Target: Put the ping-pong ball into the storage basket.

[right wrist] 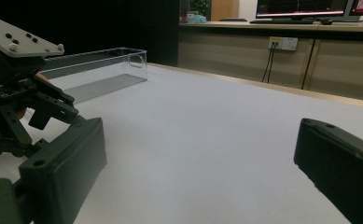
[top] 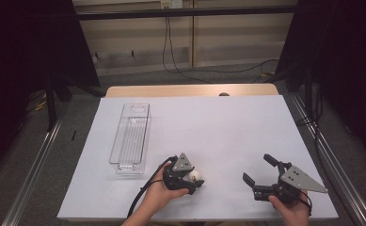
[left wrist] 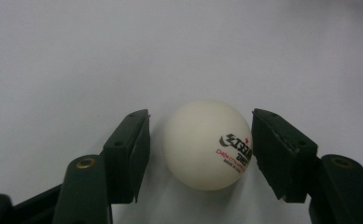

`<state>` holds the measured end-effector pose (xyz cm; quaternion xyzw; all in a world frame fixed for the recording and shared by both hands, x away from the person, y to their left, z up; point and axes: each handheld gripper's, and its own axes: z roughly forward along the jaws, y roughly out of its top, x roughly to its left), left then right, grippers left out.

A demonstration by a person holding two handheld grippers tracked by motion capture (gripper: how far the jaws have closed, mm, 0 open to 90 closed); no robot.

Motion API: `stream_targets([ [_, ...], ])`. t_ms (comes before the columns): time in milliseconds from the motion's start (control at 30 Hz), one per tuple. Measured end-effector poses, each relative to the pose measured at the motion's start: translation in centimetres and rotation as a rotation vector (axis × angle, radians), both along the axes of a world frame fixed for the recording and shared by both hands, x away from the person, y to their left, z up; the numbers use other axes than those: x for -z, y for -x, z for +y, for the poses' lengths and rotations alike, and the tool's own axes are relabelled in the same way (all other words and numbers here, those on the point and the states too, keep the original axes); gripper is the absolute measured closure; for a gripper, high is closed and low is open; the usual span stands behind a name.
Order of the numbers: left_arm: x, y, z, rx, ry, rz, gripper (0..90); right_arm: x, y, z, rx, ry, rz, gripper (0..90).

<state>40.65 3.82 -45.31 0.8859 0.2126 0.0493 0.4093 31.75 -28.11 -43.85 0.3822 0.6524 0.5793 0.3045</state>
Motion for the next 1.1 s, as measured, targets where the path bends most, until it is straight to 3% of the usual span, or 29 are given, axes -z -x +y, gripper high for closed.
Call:
stream_targets([
  [167, 0.11, 0.07, -0.03, -0.002, 0.015, 0.009, 41.4, 0.01, 0.00, -0.01, -0.004, 0.002, 0.000, 1.9],
  [233, -0.05, 0.04, 0.06, 0.004, -0.011, 0.006, 43.5, 0.01, 0.00, -0.01, -0.001, 0.000, -0.001, 2.0],
  [267, 0.01, 0.08, -0.01, -0.008, 0.010, 0.009, 43.6, 0.01, 0.00, -0.01, -0.002, 0.000, 0.000, 2.1],
  [467, -0.04, -0.02, 0.10, 0.007, -0.014, 0.003, 46.0, 0.00, 0.01, -0.02, -0.004, 0.003, 0.000, 2.1],
  [667, 0.10, -0.09, 0.07, 0.016, 0.000, 0.004, 49.0, 0.01, -0.02, -0.02, -0.001, 0.000, -0.002, 2.1],
  [767, -0.06, -0.09, 0.15, 0.019, -0.025, 0.006, 50.3, 0.01, -0.02, 0.01, -0.002, 0.000, -0.001, 2.1],
  [1100, -0.01, -0.01, 0.13, -0.001, -0.006, 0.017, 50.9, 0.04, -0.03, 0.02, -0.005, 0.003, -0.003, 2.1],
])
